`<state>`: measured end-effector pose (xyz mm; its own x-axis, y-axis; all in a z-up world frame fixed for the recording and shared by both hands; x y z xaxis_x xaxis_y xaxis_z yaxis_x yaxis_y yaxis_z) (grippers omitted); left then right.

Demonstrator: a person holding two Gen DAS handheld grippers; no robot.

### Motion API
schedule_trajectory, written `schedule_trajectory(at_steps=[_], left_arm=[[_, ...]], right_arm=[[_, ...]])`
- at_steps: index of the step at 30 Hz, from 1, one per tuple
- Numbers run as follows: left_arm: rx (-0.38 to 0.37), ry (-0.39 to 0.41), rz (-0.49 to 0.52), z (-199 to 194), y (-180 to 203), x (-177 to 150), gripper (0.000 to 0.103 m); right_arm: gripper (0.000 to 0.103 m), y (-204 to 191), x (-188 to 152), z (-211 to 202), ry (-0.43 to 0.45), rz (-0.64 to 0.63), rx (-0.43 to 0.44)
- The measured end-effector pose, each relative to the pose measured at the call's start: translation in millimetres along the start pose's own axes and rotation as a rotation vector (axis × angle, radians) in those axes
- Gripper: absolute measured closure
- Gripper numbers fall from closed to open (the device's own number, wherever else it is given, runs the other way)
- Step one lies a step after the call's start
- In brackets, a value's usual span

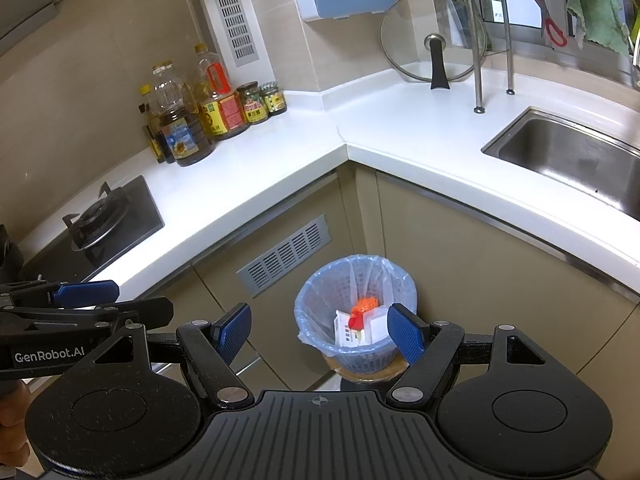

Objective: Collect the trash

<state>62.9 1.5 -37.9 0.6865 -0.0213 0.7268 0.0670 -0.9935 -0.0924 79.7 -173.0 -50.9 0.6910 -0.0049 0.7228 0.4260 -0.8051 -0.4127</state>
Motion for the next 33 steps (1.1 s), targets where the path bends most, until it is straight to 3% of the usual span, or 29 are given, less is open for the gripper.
schedule_trajectory(at_steps=[33], left_arm=[[-0.004,0.0,0.0,2.5,-1.2,1.3,0.033]], right_arm=[[0.028,-1.2,-0.7,2.0,0.001,-0.002,-0.002]])
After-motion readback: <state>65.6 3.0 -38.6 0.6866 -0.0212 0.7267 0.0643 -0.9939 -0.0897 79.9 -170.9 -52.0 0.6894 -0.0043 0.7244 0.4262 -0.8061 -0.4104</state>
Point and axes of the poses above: each gripper's, at about its wrist camera, not at the fingertips, and z roughly the way its jaws point, y to its right, x to its top, the point moved 8 cm from there along z, roughly the way its jaws point, and after that the axes turned 10 degrees about x, right-handed, at the moved point
